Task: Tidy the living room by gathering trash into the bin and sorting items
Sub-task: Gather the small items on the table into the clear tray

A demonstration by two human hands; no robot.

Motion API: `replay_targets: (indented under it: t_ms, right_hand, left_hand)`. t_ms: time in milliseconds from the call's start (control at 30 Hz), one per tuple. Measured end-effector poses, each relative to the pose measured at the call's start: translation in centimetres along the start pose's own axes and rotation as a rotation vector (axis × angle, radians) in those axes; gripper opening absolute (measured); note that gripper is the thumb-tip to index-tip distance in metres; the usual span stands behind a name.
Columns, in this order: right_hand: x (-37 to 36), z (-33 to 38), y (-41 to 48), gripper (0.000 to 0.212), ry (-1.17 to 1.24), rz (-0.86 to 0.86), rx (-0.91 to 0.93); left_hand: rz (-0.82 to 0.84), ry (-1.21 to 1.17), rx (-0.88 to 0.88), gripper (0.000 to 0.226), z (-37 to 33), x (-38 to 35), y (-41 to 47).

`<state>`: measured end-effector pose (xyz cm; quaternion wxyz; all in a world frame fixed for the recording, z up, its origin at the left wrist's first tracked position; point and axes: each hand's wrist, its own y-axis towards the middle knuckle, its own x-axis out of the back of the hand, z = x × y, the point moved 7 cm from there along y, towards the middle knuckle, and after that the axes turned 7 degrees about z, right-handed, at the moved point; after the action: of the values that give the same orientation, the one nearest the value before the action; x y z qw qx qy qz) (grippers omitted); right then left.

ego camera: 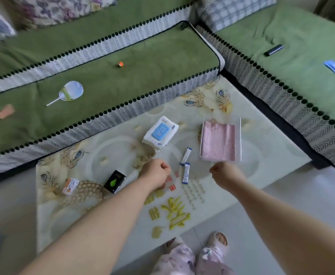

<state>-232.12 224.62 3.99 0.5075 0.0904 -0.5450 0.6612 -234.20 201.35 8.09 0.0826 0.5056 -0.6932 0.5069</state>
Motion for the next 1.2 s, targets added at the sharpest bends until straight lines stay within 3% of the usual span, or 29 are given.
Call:
replay_targets:
  t_ms: [233, 467, 700, 1000, 1200]
  right_hand:
    - [-2.0, 4.0, 3.3, 0.033, -0.034, 0.030, 0.048]
    - [-1.8, 4.5, 9.4, 0.029, -0.072, 0.026, 0.097]
    - [-1.9, 3.6, 17.8, 0.034, -0.112, 0.075, 0.121]
    - [-1.8, 3.0, 25.1, 0.048, -0.206, -0.053, 0.088]
    - [-5.1, 2.0, 26.1, 0.067, -0.179, 0.029, 0.060]
  left_hand:
    - [0.008, 0.026, 0.055, 0.012, 2.6, 2.0, 4.4]
    - [0.019, -0.017, 0.151, 0.020, 5.3, 0.2, 10.0]
    - [-0.066, -0.134, 0.244, 0.006, 5.3, -1.0, 17.5]
    - [-0.260, -0.048, 0.325, 0.048, 4.0, 1.5, 28.8]
    - [-0.303, 0.061, 0.341, 0.049, 4.8, 2.3, 32.9]
